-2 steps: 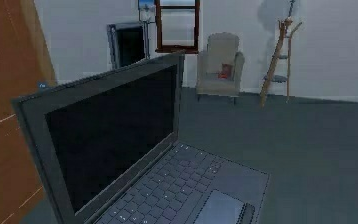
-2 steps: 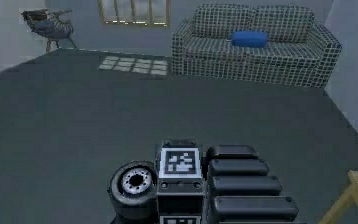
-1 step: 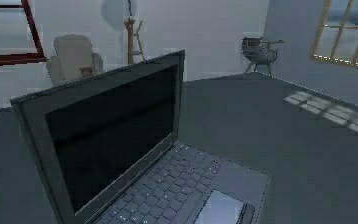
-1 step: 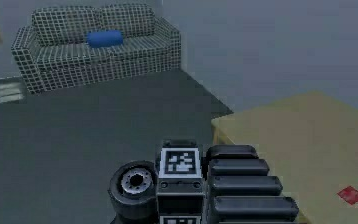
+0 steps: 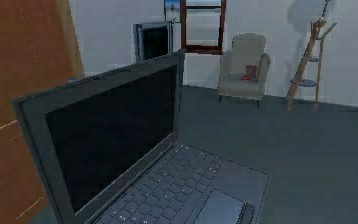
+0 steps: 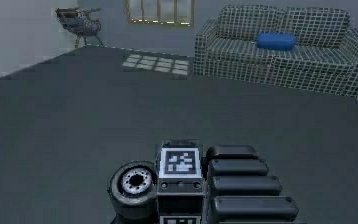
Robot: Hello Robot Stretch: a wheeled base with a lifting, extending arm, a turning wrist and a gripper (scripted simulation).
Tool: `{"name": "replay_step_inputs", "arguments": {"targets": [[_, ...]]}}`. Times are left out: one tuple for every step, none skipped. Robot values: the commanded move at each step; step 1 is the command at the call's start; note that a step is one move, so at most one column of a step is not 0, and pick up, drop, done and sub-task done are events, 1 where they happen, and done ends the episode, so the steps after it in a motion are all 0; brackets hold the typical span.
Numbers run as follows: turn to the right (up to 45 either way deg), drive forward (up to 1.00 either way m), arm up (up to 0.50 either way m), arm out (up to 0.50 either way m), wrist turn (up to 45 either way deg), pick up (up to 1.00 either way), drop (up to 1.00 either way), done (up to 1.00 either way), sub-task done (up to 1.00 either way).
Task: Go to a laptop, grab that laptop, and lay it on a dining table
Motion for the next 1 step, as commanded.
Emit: {"name": "replay_step_inputs", "arguments": {"targets": [[-45.0, 0.00, 0.00, 0.00, 0.0, 0.00, 0.00, 0.00, 0.00]]}}
